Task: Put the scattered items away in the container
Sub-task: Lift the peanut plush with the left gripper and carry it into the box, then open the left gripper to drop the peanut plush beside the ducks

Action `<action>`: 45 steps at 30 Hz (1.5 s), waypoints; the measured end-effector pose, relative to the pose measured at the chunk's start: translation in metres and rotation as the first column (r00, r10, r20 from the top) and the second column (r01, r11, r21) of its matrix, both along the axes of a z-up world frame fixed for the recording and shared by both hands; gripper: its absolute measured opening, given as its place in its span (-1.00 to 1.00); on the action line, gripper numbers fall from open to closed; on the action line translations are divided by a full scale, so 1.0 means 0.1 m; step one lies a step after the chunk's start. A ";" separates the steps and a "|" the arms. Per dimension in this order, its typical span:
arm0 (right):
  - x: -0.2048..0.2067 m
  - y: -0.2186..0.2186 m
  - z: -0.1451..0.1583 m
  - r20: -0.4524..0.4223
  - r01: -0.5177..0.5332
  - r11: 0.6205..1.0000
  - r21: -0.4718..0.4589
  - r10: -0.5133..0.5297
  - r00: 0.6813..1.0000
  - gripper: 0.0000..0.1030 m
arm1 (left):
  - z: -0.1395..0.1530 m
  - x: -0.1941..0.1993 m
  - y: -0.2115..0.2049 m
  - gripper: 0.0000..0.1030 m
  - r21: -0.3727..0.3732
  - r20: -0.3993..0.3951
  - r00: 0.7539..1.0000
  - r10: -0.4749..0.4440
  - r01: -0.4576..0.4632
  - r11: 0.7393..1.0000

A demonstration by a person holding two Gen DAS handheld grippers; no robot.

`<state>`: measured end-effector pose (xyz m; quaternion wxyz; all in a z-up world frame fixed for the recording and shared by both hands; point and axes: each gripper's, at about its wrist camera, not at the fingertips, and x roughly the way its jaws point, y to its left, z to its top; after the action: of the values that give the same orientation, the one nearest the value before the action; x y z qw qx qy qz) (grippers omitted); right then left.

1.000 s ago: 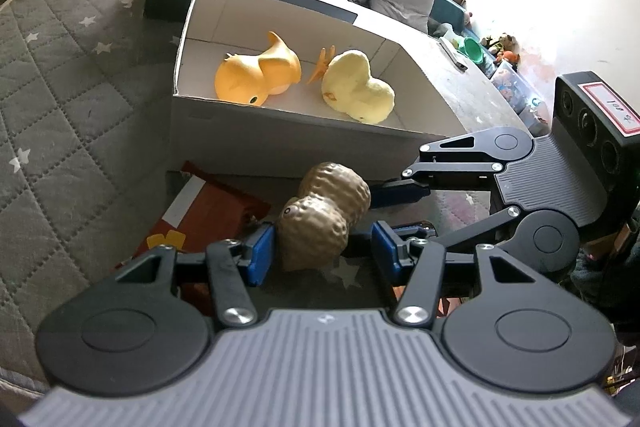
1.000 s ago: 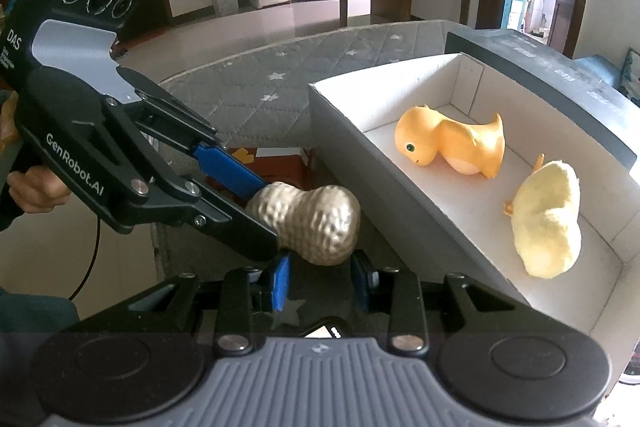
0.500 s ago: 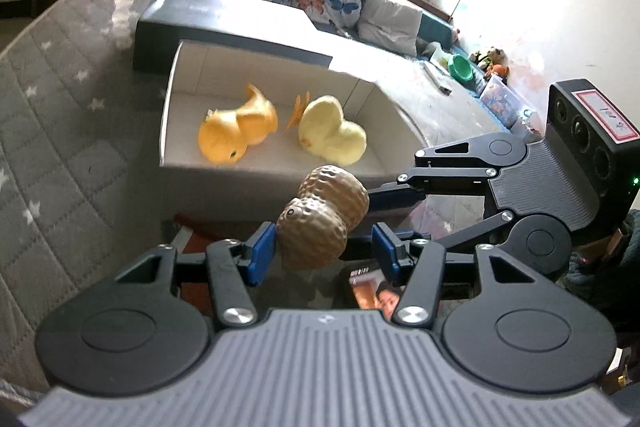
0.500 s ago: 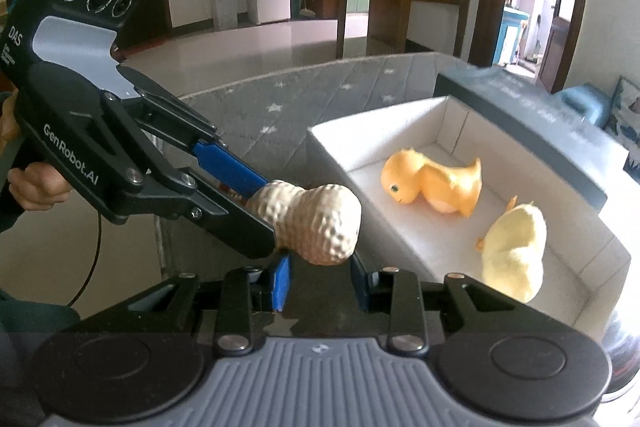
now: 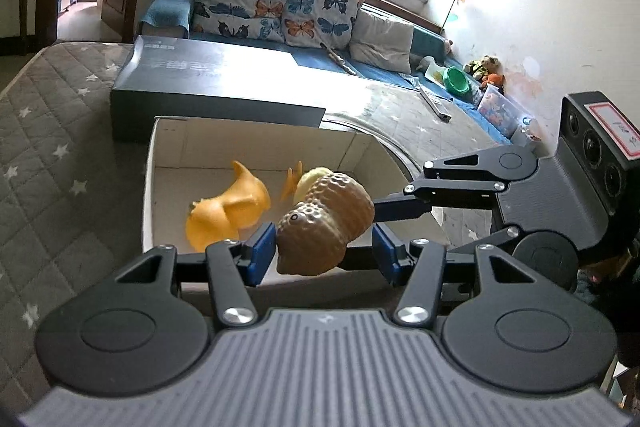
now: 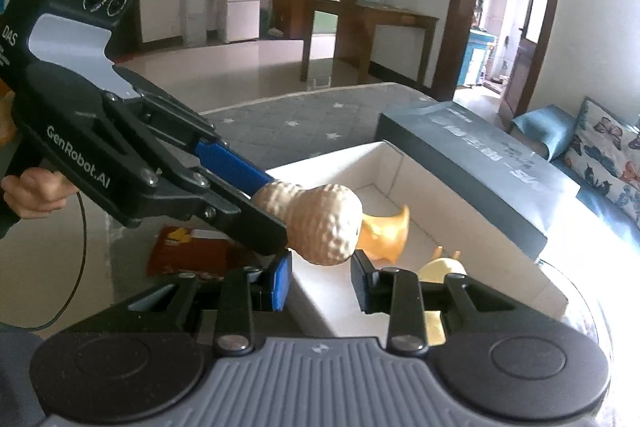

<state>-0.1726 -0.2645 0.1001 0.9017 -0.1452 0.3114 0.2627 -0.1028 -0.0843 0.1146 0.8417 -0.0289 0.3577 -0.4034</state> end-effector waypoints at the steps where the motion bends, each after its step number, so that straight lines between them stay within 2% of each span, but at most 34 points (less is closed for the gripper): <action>1: 0.04 -0.02 -0.01 -0.003 0.006 1.000 0.000 -0.006 1.000 -0.38 | -0.01 0.05 -0.04 0.06 0.004 0.000 1.000 -0.004 0.004 1.000; 9: 0.36 -0.19 -0.17 -0.066 0.050 0.999 -0.002 -0.050 0.997 -0.38 | -0.17 0.36 -0.27 0.06 0.027 -0.053 0.998 -0.019 0.020 0.999; 14: 0.54 -0.26 -0.31 -0.134 0.067 0.998 -0.011 -0.068 0.989 -0.38 | -0.29 0.47 -0.33 0.06 0.034 -0.091 0.996 -0.025 0.028 0.999; 22: 0.66 -0.27 -0.45 -0.178 0.070 0.997 -0.027 -0.074 0.981 -0.38 | -0.45 0.57 -0.38 0.06 0.059 -0.128 0.992 -0.017 0.025 0.998; 31: 0.66 -0.23 -0.49 -0.187 0.065 0.997 -0.050 -0.073 0.980 -0.38 | -0.55 0.63 -0.36 0.06 0.062 -0.163 0.987 -0.002 0.012 0.998; 45: 0.64 -0.17 -0.51 -0.175 0.062 0.995 -0.078 -0.075 0.982 -0.37 | -0.60 0.63 -0.36 0.06 0.067 -0.172 0.985 0.016 -0.004 0.998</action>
<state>-0.1084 -0.2817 0.0495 0.8730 -0.1427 0.4046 0.2322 -0.0398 -0.1203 0.0549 0.8101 -0.0376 0.4422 -0.3832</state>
